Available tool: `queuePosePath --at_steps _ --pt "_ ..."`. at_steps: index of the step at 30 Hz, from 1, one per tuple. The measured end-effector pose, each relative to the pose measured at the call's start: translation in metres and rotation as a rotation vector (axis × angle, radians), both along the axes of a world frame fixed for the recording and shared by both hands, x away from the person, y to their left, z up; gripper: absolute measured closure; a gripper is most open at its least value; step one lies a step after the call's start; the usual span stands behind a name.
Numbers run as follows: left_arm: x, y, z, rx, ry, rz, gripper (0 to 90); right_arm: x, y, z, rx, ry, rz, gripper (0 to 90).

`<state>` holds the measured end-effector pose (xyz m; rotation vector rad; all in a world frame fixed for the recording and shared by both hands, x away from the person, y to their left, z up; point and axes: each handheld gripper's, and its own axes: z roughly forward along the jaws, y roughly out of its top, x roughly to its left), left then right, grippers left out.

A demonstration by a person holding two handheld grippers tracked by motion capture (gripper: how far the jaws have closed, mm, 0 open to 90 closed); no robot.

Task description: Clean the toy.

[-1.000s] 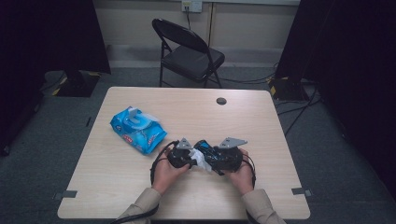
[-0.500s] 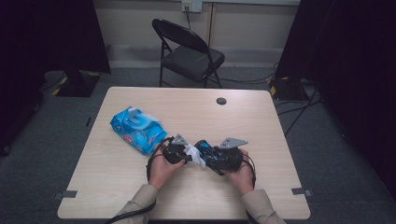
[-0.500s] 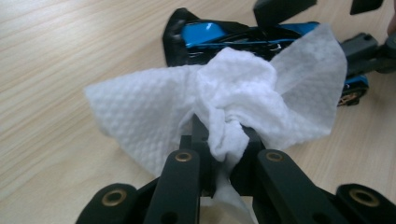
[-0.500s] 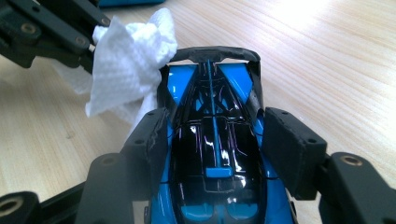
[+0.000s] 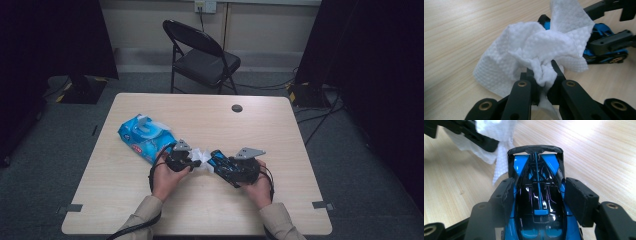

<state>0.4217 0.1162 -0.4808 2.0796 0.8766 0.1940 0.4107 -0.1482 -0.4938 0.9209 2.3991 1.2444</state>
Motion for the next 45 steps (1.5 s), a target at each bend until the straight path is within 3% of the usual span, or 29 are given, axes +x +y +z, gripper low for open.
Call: queuePosePath --at_steps 8,16,26,36,45 --pt "-0.024 -0.011 0.006 -0.026 0.009 -0.100 84.0 0.000 0.000 0.000 -0.001 0.000 0.001 41.2" --pt "-0.045 -0.040 -0.003 -0.009 0.021 -0.199 84.3 0.000 0.000 0.000 0.001 -0.002 -0.001 41.2" --pt "-0.060 -0.075 -0.015 0.012 0.051 -0.312 84.4 0.000 0.001 0.000 -0.001 -0.001 0.000 41.2" --pt "-0.052 -0.099 -0.020 0.001 0.060 -0.325 84.2 0.001 0.001 0.000 -0.001 -0.004 0.002 41.1" --pt "-0.045 -0.099 -0.023 -0.027 0.063 -0.287 83.8 0.000 0.001 0.000 -0.003 -0.003 -0.002 41.1"
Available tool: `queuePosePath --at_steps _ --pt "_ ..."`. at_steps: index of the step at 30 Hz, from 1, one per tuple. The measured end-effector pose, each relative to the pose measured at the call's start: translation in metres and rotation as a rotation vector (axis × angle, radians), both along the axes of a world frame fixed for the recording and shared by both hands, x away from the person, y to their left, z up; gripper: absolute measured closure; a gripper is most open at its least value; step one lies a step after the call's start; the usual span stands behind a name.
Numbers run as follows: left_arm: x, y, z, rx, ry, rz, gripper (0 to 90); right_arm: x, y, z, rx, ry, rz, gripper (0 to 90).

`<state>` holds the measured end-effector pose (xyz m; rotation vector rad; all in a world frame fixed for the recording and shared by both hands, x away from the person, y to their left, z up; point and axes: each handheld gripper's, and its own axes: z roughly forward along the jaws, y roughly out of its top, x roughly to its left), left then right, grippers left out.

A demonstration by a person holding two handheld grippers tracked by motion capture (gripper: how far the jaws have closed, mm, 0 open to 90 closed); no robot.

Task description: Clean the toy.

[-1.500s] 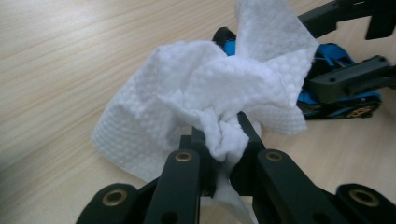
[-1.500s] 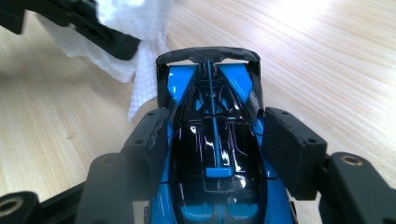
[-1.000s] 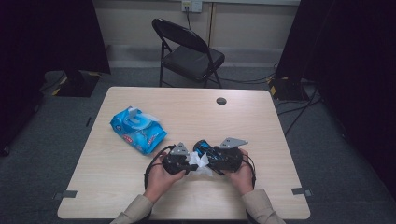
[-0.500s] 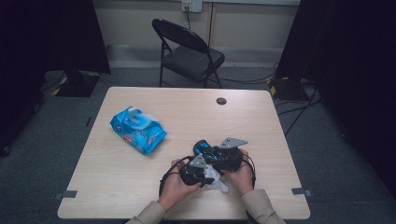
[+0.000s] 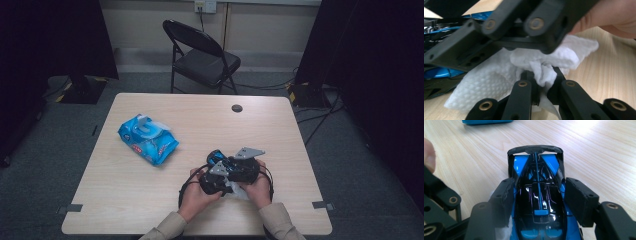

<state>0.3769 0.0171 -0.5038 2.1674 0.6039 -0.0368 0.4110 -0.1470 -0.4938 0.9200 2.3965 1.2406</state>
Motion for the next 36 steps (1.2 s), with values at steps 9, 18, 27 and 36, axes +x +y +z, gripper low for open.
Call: queuePosePath --at_steps 9,18,27,36 --pt "0.006 0.013 0.001 0.017 -0.023 0.038 83.7 0.000 0.000 0.000 0.001 -0.001 0.001 41.1" --pt "0.018 0.038 0.003 0.047 -0.048 0.105 83.2 0.000 0.000 0.000 0.001 -0.001 0.001 41.1" --pt "0.030 0.059 0.003 0.057 -0.051 0.174 83.2 0.000 0.000 0.000 0.001 -0.001 0.002 41.2" --pt "0.044 0.081 0.004 0.062 -0.057 0.242 82.7 0.000 0.000 0.000 -0.001 -0.002 0.003 41.1"
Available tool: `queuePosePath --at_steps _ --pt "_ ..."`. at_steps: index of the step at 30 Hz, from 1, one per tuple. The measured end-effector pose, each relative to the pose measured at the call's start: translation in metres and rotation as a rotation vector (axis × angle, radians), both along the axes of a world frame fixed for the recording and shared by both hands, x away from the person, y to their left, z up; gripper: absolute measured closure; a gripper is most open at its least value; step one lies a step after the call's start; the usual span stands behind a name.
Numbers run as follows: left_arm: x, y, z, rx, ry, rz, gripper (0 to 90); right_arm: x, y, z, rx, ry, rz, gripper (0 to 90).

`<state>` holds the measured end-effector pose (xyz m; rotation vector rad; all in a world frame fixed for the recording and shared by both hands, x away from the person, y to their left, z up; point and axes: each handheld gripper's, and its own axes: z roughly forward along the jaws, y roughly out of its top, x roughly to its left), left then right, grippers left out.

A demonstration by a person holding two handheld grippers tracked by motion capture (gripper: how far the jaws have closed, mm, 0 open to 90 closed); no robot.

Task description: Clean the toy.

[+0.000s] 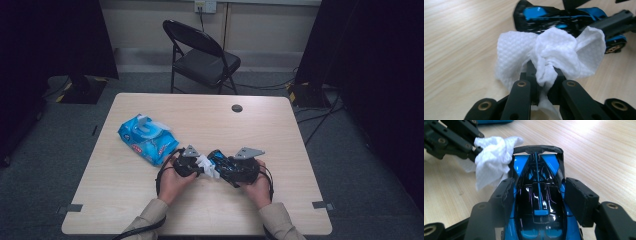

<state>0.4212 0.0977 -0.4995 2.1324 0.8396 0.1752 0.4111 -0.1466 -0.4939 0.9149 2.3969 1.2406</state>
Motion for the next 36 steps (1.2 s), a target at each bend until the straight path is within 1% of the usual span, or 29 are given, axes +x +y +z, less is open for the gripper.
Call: queuePosePath --at_steps 4,5,7,8,10,12,13,17,18,20,21,23,25,26,27,29,31,32,34,35,36 --pt "0.002 0.007 0.001 -0.009 -0.009 0.033 82.4 0.000 0.000 0.000 0.001 -0.001 -0.001 41.1" --pt "0.002 0.009 0.001 -0.031 -0.007 0.050 82.0 0.000 0.000 0.000 0.001 -0.002 -0.001 41.1" --pt "0.001 0.014 0.003 -0.046 -0.008 0.055 81.6 0.000 0.000 0.000 0.003 -0.003 -0.001 41.1" --pt "0.000 0.015 0.005 -0.043 -0.009 0.051 81.7 0.000 0.000 0.000 0.003 -0.002 -0.001 41.0" --pt "-0.004 0.016 0.006 -0.039 -0.008 0.037 81.7 0.000 0.000 0.000 0.003 -0.001 -0.002 41.0" --pt "-0.010 0.017 0.007 -0.028 -0.014 0.011 81.5 0.000 0.000 0.000 0.002 -0.002 -0.002 41.0" --pt "-0.014 0.017 0.008 -0.033 -0.006 -0.003 81.4 0.000 0.000 0.000 0.002 -0.002 -0.003 41.0" --pt "-0.032 0.016 0.010 -0.019 -0.001 -0.064 80.9 -0.001 0.001 0.000 -0.004 -0.001 -0.006 40.9" --pt "-0.035 0.016 0.010 -0.014 -0.007 -0.073 80.5 0.000 0.001 0.000 -0.003 0.001 -0.004 40.8" --pt "-0.043 0.015 0.009 -0.004 -0.003 -0.098 80.2 0.000 0.000 0.000 -0.005 0.000 0.002 40.6" --pt "-0.045 0.015 0.009 0.008 -0.006 -0.110 80.0 0.000 0.000 0.001 -0.003 0.004 -0.003 40.5" --pt "-0.049 0.015 0.008 0.017 -0.005 -0.120 79.9 0.000 0.001 0.002 -0.018 0.005 0.002 40.2" --pt "-0.051 0.016 0.007 0.020 0.004 -0.131 79.6 0.000 0.002 0.003 -0.026 0.007 0.003 38.7" --pt "-0.052 0.016 0.005 0.022 -0.004 -0.128 79.1 0.000 0.002 0.004 -0.023 0.009 0.009 36.4" --pt "-0.053 0.016 0.004 0.029 -0.009 -0.132 77.8 0.000 0.002 0.006 -0.008 0.002 0.021 35.7" --pt "-0.053 0.015 0.003 0.040 -0.021 -0.136 73.1 -0.002 0.002 0.016 -0.008 -0.029 0.026 34.6" --pt "-0.055 0.013 0.002 0.046 -0.030 -0.151 70.1 -0.004 0.001 0.023 0.009 -0.042 0.040 34.7" --pt "-0.055 0.013 0.001 0.046 -0.042 -0.161 66.9 -0.007 0.002 0.028 0.012 -0.047 0.051 35.6" --pt "-0.056 0.012 0.002 0.055 -0.067 -0.167 56.7 -0.013 0.005 0.034 0.018 -0.051 0.089 36.8" --pt "-0.057 0.012 0.002 0.056 -0.070 -0.163 52.4 -0.016 0.007 0.037 0.022 -0.055 0.104 36.9" --pt "-0.058 0.012 0.003 0.058 -0.068 -0.163 50.6 -0.018 0.009 0.039 0.024 -0.056 0.121 37.3"
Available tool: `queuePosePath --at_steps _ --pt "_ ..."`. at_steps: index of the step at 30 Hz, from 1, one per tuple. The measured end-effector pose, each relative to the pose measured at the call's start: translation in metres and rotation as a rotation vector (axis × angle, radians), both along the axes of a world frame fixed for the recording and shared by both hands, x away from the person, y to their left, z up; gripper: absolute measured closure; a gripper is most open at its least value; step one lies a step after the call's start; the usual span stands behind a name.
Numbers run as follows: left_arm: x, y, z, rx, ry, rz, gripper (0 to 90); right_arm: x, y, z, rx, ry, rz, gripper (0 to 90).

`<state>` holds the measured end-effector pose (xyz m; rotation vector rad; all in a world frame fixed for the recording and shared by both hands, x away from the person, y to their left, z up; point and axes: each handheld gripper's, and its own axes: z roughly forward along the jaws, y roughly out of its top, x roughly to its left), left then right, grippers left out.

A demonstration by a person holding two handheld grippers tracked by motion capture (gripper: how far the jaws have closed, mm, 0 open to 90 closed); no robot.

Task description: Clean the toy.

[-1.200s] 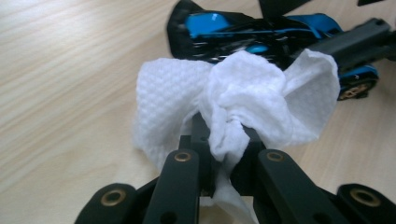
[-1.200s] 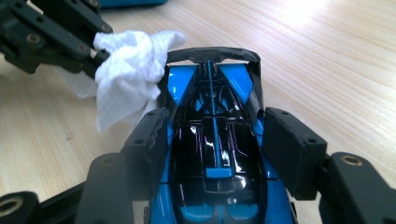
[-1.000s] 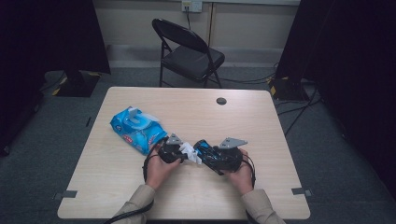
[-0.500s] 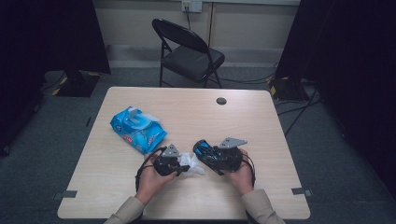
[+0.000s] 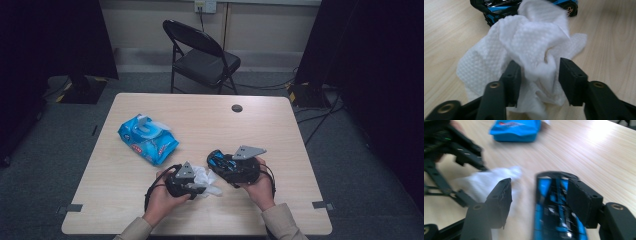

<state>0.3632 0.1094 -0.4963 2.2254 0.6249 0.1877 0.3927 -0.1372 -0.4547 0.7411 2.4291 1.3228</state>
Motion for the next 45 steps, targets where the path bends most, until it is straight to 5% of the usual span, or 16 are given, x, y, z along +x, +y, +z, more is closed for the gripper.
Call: queuePosePath --at_steps 4,8,21,25,29,33,38,45 --pt "-0.003 0.000 0.003 0.012 -0.017 0.000 41.6 -0.009 0.014 0.005 0.044 0.016 0.073 40.4" --pt "-0.005 0.003 0.003 0.014 -0.004 0.001 38.0 -0.016 0.035 -0.001 0.010 0.027 0.137 39.9" --pt "-0.002 0.033 0.015 0.010 -0.013 0.061 30.3 -0.014 0.056 -0.044 -0.117 0.111 0.138 41.6" --pt "0.002 0.037 0.021 -0.014 -0.030 0.082 29.0 -0.016 0.059 -0.047 -0.137 0.095 0.125 50.5" --pt "0.006 0.041 0.026 -0.033 -0.037 0.101 28.3 -0.019 0.060 -0.046 -0.143 0.096 0.137 78.0" --pt "0.011 0.043 0.031 -0.054 -0.045 0.111 27.2 -0.021 0.060 -0.042 -0.164 0.116 0.139 84.0" --pt "0.018 0.035 0.036 -0.080 -0.053 0.099 25.7 -0.031 0.035 -0.023 -0.182 0.119 0.171 85.0" --pt "0.032 0.006 0.038 -0.093 -0.061 0.045 22.7 -0.037 -0.028 -0.001 -0.103 0.127 0.076 85.3"
